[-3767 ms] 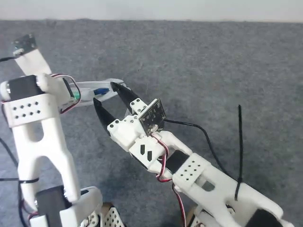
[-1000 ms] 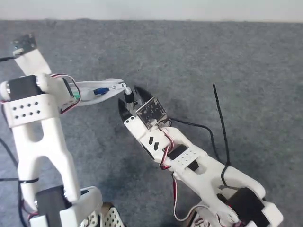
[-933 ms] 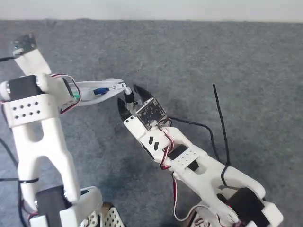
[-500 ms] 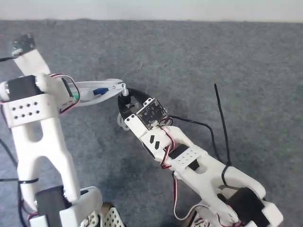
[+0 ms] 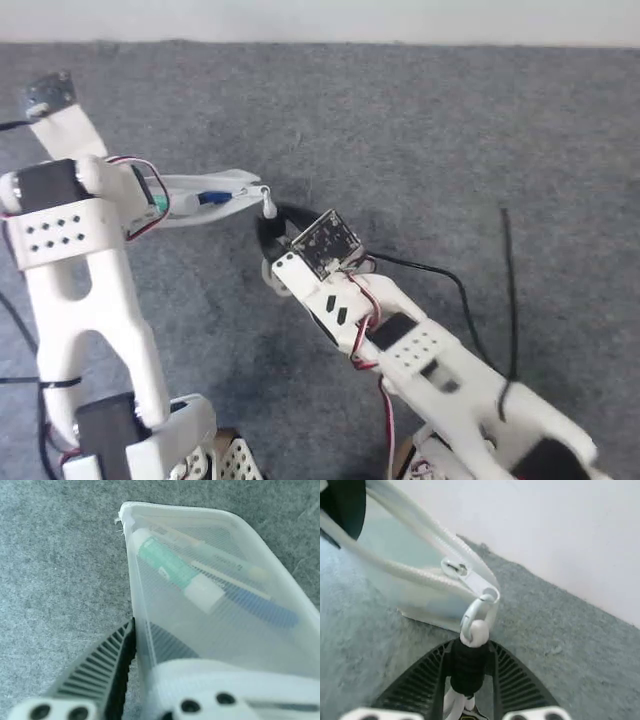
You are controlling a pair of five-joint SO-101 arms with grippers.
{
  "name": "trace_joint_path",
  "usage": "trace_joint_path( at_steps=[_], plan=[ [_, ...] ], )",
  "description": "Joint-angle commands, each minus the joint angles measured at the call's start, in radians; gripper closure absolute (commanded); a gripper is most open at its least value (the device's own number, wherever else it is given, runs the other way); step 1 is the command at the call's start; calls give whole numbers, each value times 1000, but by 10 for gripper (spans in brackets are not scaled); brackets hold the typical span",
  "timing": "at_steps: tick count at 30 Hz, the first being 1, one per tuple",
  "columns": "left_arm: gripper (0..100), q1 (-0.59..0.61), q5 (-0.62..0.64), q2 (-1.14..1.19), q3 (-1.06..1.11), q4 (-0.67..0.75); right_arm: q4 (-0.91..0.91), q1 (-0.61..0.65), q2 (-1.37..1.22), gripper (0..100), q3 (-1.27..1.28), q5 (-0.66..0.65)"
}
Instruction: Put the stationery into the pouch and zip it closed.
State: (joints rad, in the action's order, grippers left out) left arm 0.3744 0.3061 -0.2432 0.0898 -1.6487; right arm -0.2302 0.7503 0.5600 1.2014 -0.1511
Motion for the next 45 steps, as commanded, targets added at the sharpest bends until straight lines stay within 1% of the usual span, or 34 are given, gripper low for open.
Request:
trace_joint_path(
  at_steps=[1, 3, 6, 9, 12, 15, 18, 23, 28, 31, 33, 38, 43, 45],
  plan=[
    [990, 5, 11, 11, 38, 54, 194, 2, 162, 994, 6, -78],
    [989, 3, 6, 9, 39, 54, 252, 4, 220, 994, 20, -104],
    [989, 3, -66, 9, 41, 54, 306, 4, 286, 994, 43, -140],
    [989, 5, -100, 9, 41, 54, 343, 5, 328, 994, 54, -192],
    [988, 5, -143, 9, 41, 52, 427, 39, 360, 994, 57, -245],
    [988, 5, -157, 8, 39, 51, 513, 99, 387, 994, 58, -301],
    [988, 2, -157, 8, 38, 48, 556, 127, 414, 994, 57, -305],
    [988, 0, -157, 8, -7, 46, 576, 131, 452, 994, 63, -310],
    [988, -80, -158, 8, -25, 44, 625, 133, 481, 994, 64, -313],
    [988, -133, -158, 6, -28, 46, 651, 134, 484, 994, 64, -362],
    [988, -157, -166, 6, -51, 46, 662, 134, 484, 994, 64, -371],
    [987, -190, -324, 6, -143, 35, 684, 134, 484, 994, 66, -374],
    [982, -190, -411, 9, -245, -2, 693, 134, 484, 994, 66, -376],
    [954, -204, -443, 9, -262, 2, 693, 134, 484, 994, 66, -376]
  ],
)
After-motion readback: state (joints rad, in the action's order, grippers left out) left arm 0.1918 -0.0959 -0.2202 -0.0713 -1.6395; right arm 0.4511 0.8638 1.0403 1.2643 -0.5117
